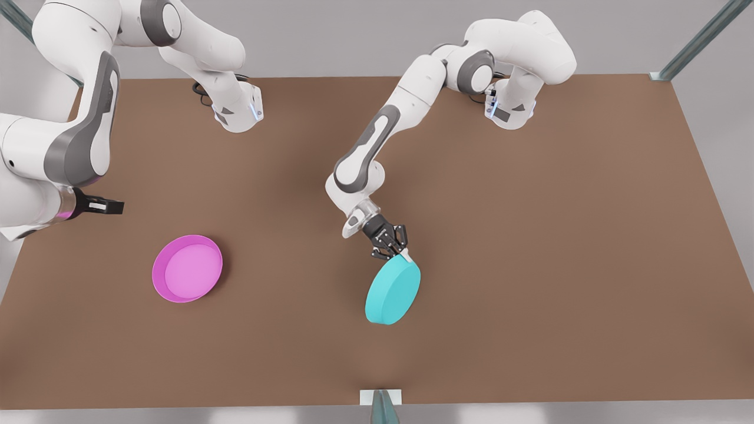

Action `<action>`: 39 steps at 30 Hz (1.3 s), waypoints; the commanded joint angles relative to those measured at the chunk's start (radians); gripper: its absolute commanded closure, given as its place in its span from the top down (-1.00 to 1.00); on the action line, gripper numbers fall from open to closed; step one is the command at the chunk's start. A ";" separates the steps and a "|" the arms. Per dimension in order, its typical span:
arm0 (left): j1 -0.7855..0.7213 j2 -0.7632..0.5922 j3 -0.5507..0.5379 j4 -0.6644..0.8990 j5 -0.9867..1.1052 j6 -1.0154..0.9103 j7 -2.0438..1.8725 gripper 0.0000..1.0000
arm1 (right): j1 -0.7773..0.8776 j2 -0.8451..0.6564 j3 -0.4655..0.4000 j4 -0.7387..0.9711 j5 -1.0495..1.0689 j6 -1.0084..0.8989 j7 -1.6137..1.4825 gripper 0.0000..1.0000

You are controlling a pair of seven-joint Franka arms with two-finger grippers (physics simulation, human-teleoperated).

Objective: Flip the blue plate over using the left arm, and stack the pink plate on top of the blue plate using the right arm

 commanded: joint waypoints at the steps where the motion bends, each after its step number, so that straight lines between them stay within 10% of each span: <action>1: 0.000 0.004 0.001 0.000 0.001 0.000 -0.320 -0.57 | 0.000 -0.001 0.000 0.000 0.001 0.000 -0.003 1.00; 13: -0.032 0.047 0.002 0.002 0.039 -0.033 -0.383 -0.57 | -0.021 0.008 0.000 0.001 0.014 0.000 -0.011 1.00; 15: -0.037 0.048 -0.014 0.008 0.036 -0.041 -0.385 0.02 | -0.031 0.011 0.000 -0.002 0.014 0.000 -0.011 1.00; 16: -0.037 0.050 -0.040 0.009 0.036 -0.041 -0.392 1.00 | -0.038 0.014 0.000 0.000 0.022 0.000 -0.011 1.00; 23: 0.064 -0.021 -0.404 0.339 -0.416 0.033 -0.636 1.00 | -0.043 0.014 0.000 0.001 0.030 0.000 -0.012 1.00; 28: 0.437 -0.577 -0.401 0.327 -1.225 -0.300 0.031 1.00 | -0.117 0.101 0.000 -0.005 0.062 0.136 -0.090 1.00; 31: 0.842 -0.640 -0.354 0.329 -1.242 -0.561 1.085 1.00 | -0.153 0.195 0.000 -0.005 0.065 0.260 -0.096 1.00; 33: 0.850 -0.637 -0.125 0.324 -1.200 -0.553 1.431 1.00 | -0.179 0.295 0.000 -0.026 0.122 0.377 -0.095 1.00; 35: 0.948 -0.665 -0.120 0.263 -1.191 -0.543 1.573 1.00 | -0.196 0.335 0.000 -0.113 0.165 0.546 -0.093 1.00; 37: 1.123 -0.941 -0.428 -0.217 -1.058 -0.175 1.579 1.00 | -0.195 0.341 0.000 -0.213 0.217 0.687 -0.092 1.00; 39: 1.172 -0.970 -0.534 -0.234 -1.064 -0.199 1.576 1.00 | -0.196 0.315 0.006 -0.341 0.281 0.828 -0.142 1.00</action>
